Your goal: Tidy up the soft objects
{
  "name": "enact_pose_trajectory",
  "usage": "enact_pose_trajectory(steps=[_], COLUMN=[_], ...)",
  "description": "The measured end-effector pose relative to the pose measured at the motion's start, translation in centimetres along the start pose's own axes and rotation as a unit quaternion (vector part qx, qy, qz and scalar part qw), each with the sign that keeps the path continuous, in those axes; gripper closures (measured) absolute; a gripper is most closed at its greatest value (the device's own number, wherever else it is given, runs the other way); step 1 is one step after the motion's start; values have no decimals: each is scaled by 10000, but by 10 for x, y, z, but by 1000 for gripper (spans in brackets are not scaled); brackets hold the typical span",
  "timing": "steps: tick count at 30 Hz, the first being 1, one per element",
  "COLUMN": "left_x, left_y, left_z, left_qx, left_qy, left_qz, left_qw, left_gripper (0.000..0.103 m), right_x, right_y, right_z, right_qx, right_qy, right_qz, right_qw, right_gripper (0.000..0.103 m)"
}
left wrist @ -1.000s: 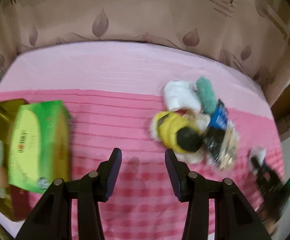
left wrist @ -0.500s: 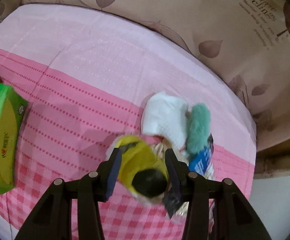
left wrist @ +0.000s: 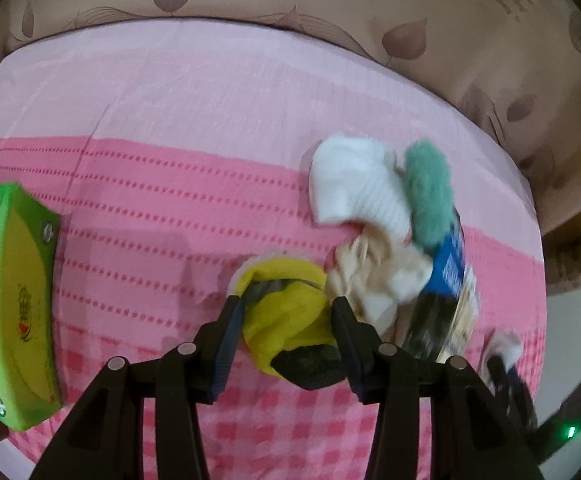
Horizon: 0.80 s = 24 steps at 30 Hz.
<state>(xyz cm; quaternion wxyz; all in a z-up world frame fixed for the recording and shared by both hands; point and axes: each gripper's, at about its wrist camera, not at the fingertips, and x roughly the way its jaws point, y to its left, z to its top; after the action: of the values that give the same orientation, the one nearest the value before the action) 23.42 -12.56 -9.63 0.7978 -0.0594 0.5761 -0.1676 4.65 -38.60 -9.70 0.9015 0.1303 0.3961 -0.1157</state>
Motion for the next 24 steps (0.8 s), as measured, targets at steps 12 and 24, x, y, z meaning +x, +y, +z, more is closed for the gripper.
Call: enact_pose_trajectory(steps=[12,24], left_x=[-11,-61], left_y=[9,23], left_z=[-34,-69], left_qx=[975,1337], left_qy=[-187,-760], left_qz=[417,698], left_qw=[9942,9856], left_gripper=[65,69], right_x=[0,1], right_y=[0,0], right_z=[0,0], right_qx=[-13,-17], right_qy=[4,5], right_qz=[-14,-21], right_qw=[10000,10000], right_gripper=[69,69])
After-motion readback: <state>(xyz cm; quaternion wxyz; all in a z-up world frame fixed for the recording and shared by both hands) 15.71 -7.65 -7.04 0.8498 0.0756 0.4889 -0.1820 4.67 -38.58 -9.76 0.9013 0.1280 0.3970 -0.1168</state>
